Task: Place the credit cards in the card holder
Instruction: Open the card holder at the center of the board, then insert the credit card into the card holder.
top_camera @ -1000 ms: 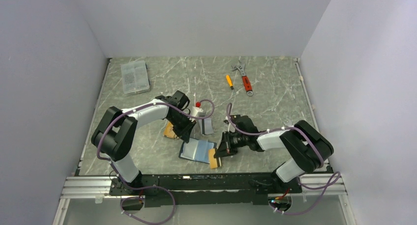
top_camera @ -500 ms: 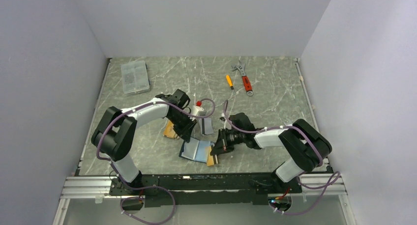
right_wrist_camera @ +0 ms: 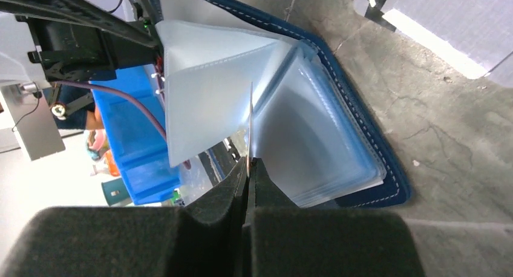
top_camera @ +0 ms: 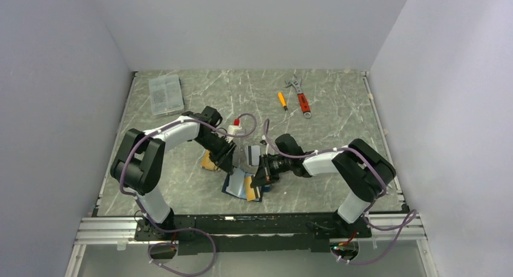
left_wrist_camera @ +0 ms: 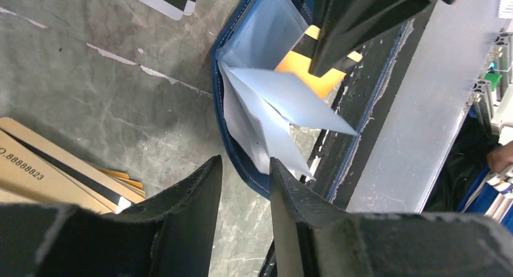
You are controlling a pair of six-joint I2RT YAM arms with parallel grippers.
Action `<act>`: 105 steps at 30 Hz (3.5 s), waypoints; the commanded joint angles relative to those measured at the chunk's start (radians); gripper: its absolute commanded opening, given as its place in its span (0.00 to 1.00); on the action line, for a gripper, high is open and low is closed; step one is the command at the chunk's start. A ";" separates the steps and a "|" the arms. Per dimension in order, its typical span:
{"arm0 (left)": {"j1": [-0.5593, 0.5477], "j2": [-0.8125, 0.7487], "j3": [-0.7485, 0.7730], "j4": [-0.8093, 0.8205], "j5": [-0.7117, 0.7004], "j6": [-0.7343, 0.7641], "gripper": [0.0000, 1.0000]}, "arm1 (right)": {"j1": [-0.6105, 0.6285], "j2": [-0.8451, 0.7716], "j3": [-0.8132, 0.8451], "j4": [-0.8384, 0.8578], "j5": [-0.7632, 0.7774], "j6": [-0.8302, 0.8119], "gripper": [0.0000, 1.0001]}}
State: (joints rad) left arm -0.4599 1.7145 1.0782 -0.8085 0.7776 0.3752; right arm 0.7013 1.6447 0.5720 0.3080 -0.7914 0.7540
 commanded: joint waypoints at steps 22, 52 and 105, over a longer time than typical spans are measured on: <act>0.027 0.040 -0.051 0.104 -0.041 -0.050 0.25 | 0.012 0.120 0.064 0.131 -0.028 0.039 0.00; -0.020 0.009 -0.221 0.407 0.106 -0.481 0.21 | 0.048 -0.083 -0.010 -0.131 0.281 -0.012 0.00; -0.167 -0.515 -0.218 0.195 -0.388 0.428 0.85 | 0.031 -0.125 0.012 -0.238 0.202 -0.070 0.00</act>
State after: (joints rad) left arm -0.5228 1.1568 0.9031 -0.6933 0.4145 0.7609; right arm 0.7353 1.5368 0.5770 0.0532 -0.6094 0.6674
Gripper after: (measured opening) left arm 0.850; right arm 0.009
